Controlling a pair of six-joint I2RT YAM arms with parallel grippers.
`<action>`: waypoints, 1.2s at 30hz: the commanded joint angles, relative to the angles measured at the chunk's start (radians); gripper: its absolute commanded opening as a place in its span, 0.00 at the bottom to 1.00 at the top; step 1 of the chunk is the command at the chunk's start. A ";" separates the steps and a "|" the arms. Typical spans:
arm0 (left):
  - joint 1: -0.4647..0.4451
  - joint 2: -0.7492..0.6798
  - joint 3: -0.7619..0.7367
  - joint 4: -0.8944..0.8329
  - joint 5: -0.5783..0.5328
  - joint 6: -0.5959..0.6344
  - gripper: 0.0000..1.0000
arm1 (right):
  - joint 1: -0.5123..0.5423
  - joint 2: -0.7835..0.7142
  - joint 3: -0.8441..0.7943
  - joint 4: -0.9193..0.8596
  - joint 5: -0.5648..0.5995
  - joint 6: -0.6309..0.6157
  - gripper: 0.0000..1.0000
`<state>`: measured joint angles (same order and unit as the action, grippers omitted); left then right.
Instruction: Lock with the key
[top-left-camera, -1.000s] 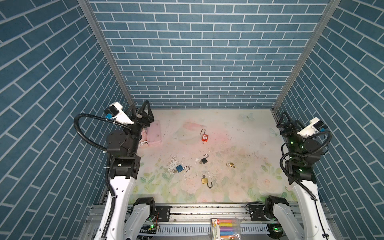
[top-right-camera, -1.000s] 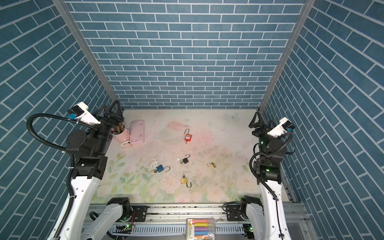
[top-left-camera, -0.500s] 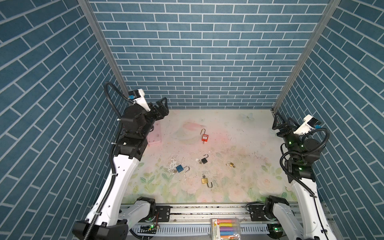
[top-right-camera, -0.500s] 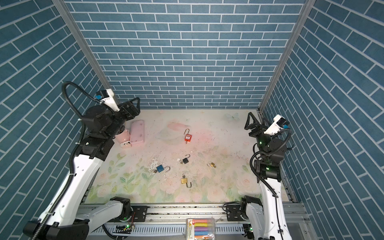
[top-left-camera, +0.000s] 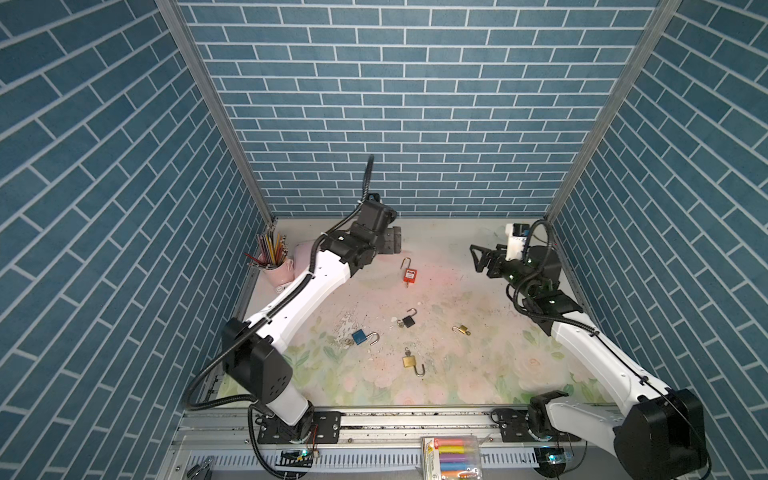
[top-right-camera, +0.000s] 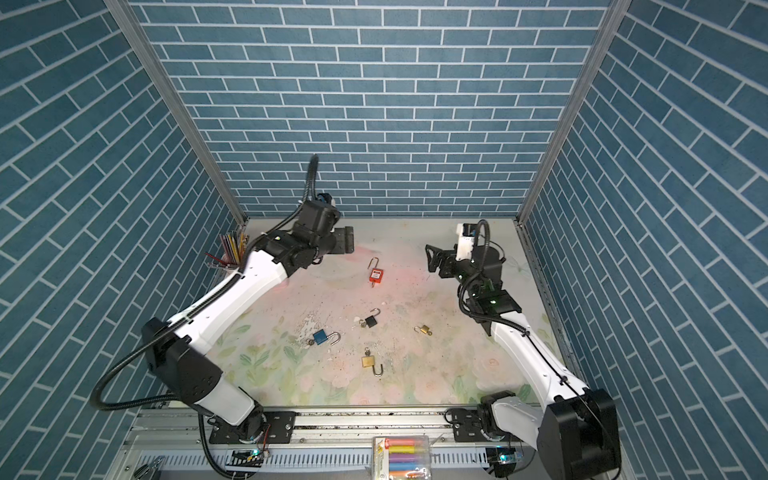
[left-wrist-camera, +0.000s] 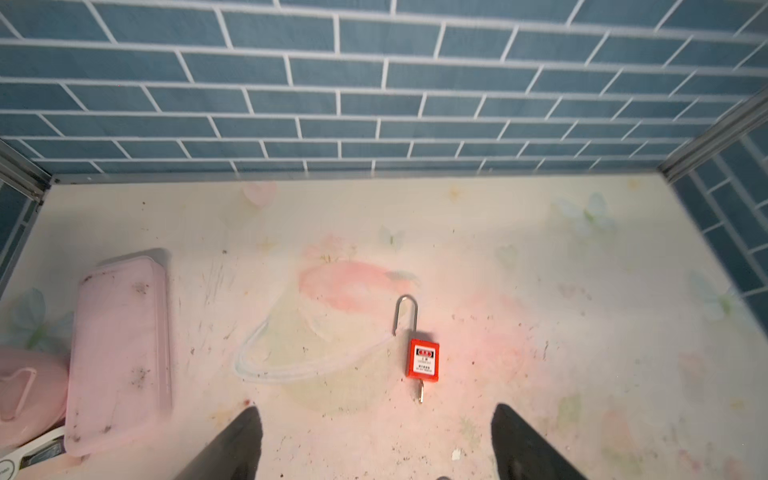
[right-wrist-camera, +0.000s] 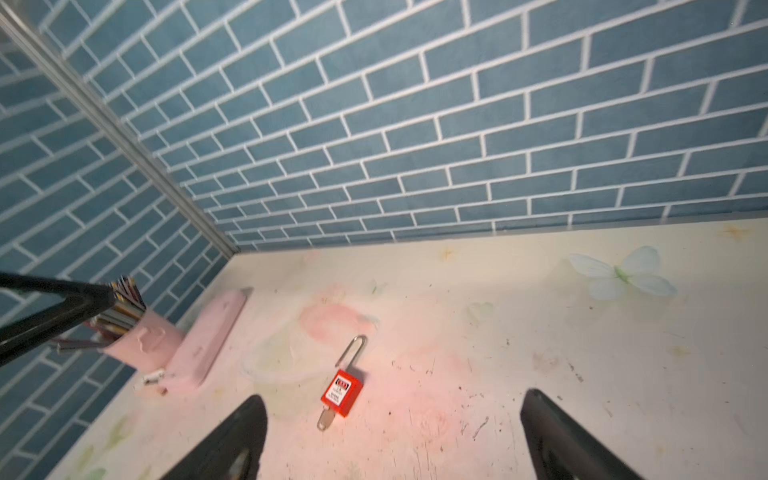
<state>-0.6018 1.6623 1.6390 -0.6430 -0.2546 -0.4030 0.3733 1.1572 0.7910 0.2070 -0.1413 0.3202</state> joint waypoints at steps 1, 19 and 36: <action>-0.035 0.086 0.041 -0.107 -0.040 0.001 0.87 | 0.091 0.010 -0.059 0.063 0.115 -0.154 0.95; -0.043 0.472 0.187 0.006 0.163 0.026 0.87 | 0.473 0.085 -0.397 0.501 0.313 -0.518 0.95; -0.035 0.696 0.411 -0.046 0.200 0.036 0.87 | 0.450 0.003 -0.409 0.336 0.473 -0.263 0.95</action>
<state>-0.6407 2.3291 2.0232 -0.6617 -0.0696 -0.3729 0.8349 1.1790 0.3805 0.5880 0.2691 -0.0166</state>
